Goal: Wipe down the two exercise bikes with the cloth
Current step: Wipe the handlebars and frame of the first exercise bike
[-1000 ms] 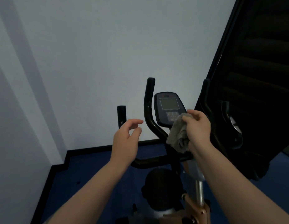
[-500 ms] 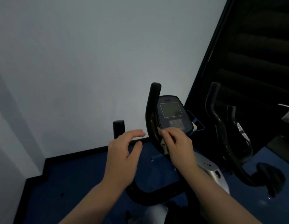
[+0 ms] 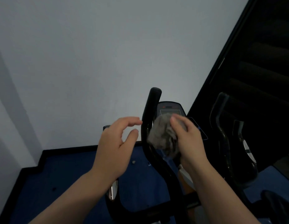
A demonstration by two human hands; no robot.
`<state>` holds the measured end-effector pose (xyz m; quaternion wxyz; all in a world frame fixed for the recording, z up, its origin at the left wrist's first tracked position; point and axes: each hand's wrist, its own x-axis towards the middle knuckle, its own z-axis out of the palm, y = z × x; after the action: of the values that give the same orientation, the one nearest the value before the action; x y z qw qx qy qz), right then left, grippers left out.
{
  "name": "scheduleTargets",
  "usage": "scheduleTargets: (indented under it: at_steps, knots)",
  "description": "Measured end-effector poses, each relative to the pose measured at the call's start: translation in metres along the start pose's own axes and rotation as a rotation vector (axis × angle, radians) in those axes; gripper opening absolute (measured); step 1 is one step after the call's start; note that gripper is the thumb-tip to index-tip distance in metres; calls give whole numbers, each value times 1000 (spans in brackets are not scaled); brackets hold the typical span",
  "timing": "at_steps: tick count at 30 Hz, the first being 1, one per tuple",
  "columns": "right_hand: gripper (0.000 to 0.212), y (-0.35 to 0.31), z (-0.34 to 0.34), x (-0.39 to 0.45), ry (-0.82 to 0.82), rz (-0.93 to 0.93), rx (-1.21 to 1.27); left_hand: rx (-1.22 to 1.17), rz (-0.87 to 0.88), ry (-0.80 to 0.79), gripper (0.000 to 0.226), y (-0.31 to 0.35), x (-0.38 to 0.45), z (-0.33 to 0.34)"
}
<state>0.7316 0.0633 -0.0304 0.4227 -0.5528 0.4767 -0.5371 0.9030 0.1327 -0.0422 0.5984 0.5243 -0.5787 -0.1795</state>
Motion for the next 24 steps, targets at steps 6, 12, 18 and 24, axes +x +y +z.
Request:
scheduleTargets:
  at_steps: [6, 12, 18, 24]
  knots:
    - [33, -50, 64, 36, 161, -49, 193, -11, -1, 88, 31, 13, 49, 16]
    - [48, -20, 94, 21, 249, -408, -163, -134, -12, 97, 33, 11, 67, 28]
    - [57, -7, 98, 21, 310, -478, -223, -177, -33, 95, 33, -4, 58, 33]
    - [57, -3, 93, 14, 324, -461, -371, -275, -89, -36, 36, -7, 48, 37]
